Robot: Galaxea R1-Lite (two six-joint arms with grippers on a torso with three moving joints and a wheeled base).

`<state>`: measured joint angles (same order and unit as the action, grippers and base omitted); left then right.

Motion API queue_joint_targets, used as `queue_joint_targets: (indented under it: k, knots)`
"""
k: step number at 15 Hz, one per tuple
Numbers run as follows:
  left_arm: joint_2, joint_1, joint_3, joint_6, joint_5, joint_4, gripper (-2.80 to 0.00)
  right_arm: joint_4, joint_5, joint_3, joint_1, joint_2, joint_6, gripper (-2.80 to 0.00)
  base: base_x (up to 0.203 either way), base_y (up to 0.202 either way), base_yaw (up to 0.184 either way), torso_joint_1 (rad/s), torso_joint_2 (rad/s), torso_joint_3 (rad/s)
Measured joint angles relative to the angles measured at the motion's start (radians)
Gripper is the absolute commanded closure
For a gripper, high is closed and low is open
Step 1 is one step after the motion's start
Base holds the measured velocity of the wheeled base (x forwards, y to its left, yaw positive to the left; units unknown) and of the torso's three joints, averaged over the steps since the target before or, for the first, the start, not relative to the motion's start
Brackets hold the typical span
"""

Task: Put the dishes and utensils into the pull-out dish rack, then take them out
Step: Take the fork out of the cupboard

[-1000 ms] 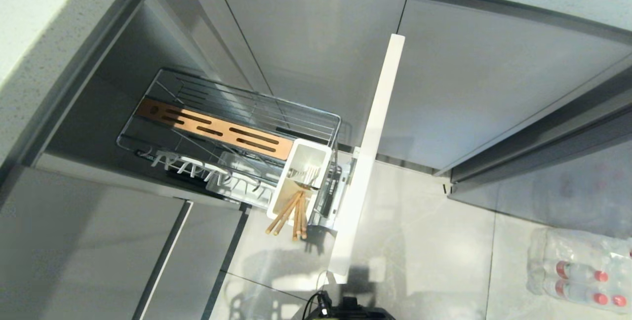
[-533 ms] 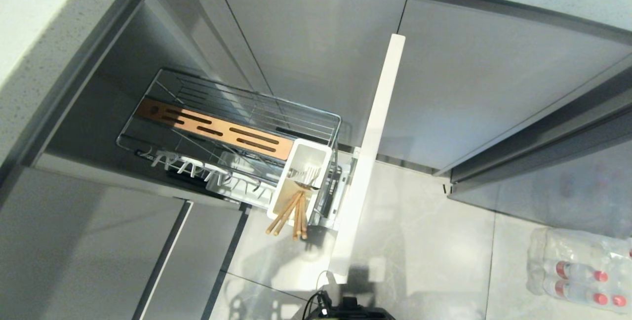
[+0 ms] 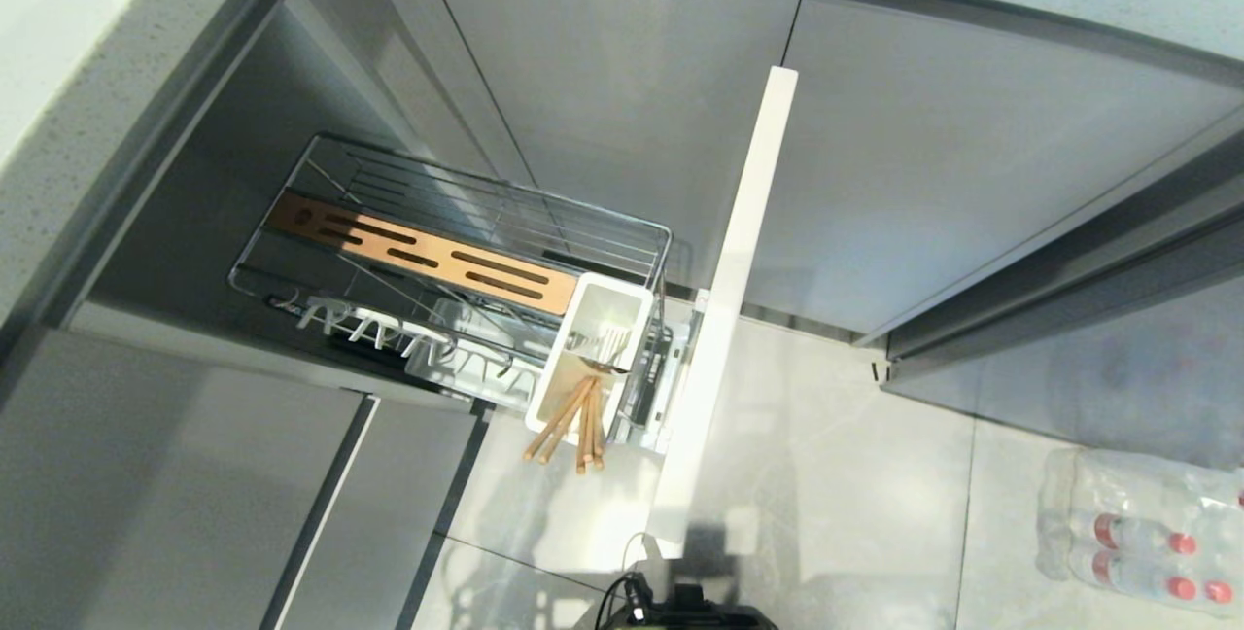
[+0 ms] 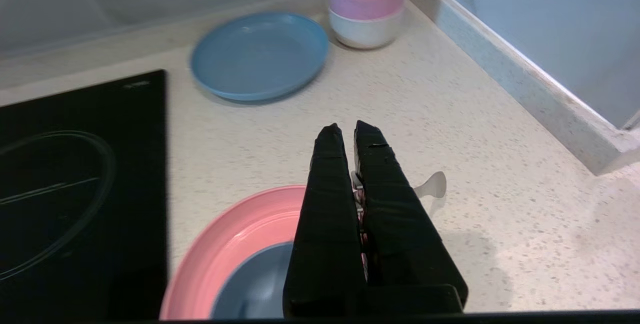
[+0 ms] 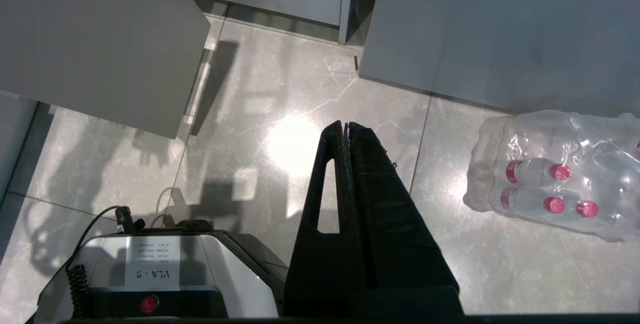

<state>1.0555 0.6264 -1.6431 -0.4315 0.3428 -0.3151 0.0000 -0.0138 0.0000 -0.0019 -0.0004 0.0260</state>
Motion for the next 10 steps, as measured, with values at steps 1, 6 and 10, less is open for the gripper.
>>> queue_joint_targets:
  k: [1, 6, 10]
  knots:
    - [0.026, 0.000, -0.028, 0.000, -0.035, -0.016, 0.00, 0.000, 0.000, 0.000, 0.000, 0.000, 0.000, 0.00, 0.000, 0.000, 0.000, 0.000, 0.00, 0.000]
    - [0.111, 0.004, -0.121, 0.030, -0.278, -0.115, 0.00, 0.000, 0.000, 0.000, 0.000, 0.000, 0.000, 0.00, 0.000, 0.000, 0.000, 0.000, 0.00, 0.000]
    - [0.144, 0.019, -0.136, 0.028, -0.292, -0.116, 0.00, 0.000, 0.000, 0.000, 0.000, 0.000, 0.000, 0.00, 0.000, 0.000, 0.000, 0.000, 0.00, 0.000]
